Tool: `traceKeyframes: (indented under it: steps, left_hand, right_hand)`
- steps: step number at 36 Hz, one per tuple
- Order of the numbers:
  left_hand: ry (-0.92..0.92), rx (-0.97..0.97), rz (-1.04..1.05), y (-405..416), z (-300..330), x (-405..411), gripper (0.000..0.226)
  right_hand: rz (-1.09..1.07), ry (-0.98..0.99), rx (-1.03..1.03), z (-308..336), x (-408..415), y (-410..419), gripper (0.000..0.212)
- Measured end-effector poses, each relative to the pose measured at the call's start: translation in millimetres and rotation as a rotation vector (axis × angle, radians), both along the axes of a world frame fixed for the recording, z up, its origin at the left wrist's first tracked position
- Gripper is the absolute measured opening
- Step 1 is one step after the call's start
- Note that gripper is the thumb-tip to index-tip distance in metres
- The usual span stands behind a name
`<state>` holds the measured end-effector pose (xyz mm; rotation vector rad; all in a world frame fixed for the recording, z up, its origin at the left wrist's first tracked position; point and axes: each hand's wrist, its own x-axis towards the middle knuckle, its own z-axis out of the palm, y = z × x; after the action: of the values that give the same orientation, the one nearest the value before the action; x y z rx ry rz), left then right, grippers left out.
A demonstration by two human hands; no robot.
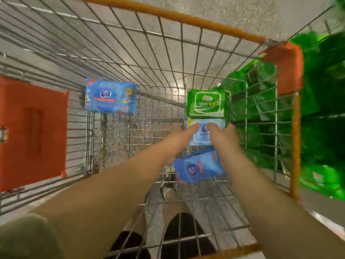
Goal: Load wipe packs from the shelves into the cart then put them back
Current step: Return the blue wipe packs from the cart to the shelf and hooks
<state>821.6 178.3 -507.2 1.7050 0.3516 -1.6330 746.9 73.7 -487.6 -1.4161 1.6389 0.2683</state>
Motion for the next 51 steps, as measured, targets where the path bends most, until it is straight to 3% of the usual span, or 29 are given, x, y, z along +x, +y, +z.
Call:
traceKeyframes:
  steps: [2, 4, 9, 15, 18, 22, 27, 32, 35, 37, 43, 45, 48, 51]
  left_hand:
    - [0.014, -0.019, 0.043, -5, -12, -3, 0.128]
    - [-0.002, -0.039, 0.083, -9, -22, -5, 0.131]
    - [-0.051, -0.008, 0.124, -16, -36, -8, 0.083]
    - [-0.061, 0.038, 0.077, -21, -41, -18, 0.066]
    - [-0.049, 0.067, 0.136, -19, -44, -18, 0.084]
    - [0.048, 0.082, 0.235, -11, -90, -26, 0.131]
    - [0.087, 0.043, 0.274, -7, -115, -29, 0.127]
    - [0.12, 0.028, 0.301, -6, -113, -23, 0.128]
    - [0.176, 0.022, 0.344, 2, -110, -17, 0.135]
    - [0.204, -0.018, 0.352, 10, -92, -10, 0.124]
    - [0.152, -0.16, 0.292, 33, -60, 9, 0.037]
    - [0.121, -0.151, 0.27, 40, -53, 14, 0.029]
    - [0.081, -0.132, 0.258, 50, -28, 23, 0.029]
    - [0.049, -0.181, 0.275, 67, 4, 28, 0.028]
  right_hand:
    - [0.008, 0.011, -0.015, -10, 1, -2, 0.076]
    - [0.019, 0.004, -0.032, -20, -1, -3, 0.073]
    - [0.032, -0.04, -0.027, -37, -8, -1, 0.079]
    - [-0.042, -0.12, -0.013, -46, -8, -2, 0.086]
    - [-0.067, -0.144, 0.019, -56, -12, -7, 0.09]
    - [-0.12, -0.088, 0.097, -56, -9, -7, 0.082]
    - [-0.141, -0.069, 0.089, -63, -9, -7, 0.06]
    - [-0.123, -0.097, 0.23, -62, -7, -5, 0.063]
    - [-0.132, -0.101, 0.313, -62, -5, -7, 0.082]
    - [-0.053, -0.071, 0.314, -65, -5, -8, 0.083]
    - [0.178, -0.073, 0.246, -43, 7, 3, 0.056]
    - [0.211, -0.091, 0.241, -38, 10, 6, 0.062]
    - [0.216, -0.183, 0.251, -23, 19, 13, 0.045]
    - [0.148, -0.245, 0.275, -1, 29, 22, 0.068]
